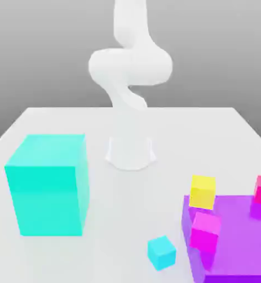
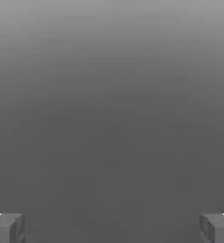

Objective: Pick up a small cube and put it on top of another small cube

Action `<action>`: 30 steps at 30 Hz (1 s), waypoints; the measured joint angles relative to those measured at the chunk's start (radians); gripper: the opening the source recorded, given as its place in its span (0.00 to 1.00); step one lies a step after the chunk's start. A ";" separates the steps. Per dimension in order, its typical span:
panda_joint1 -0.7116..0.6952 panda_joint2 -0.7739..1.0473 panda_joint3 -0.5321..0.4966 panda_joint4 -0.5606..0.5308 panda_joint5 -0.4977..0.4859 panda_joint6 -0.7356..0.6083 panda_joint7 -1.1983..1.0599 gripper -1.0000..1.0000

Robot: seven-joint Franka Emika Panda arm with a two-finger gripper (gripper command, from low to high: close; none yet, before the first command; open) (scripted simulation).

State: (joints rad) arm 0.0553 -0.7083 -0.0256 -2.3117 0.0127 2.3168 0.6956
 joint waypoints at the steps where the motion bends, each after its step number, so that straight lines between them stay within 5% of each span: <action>1: 0.024 0.040 -0.011 -0.005 0.005 0.008 -0.045 0.50; 20: 0.298 0.730 -0.017 -0.095 0.003 0.141 -0.762 0.50; 24: 0.294 0.869 -0.016 -0.111 0.003 0.268 -0.795 0.50; 25: 0.293 0.894 -0.016 -0.114 0.004 0.295 -0.796 0.00; 30: 0.292 0.894 -0.015 -0.114 0.006 0.293 -0.798 0.00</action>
State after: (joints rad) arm 0.3475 0.1858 -0.0407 -2.4253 0.0182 2.6098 -0.1020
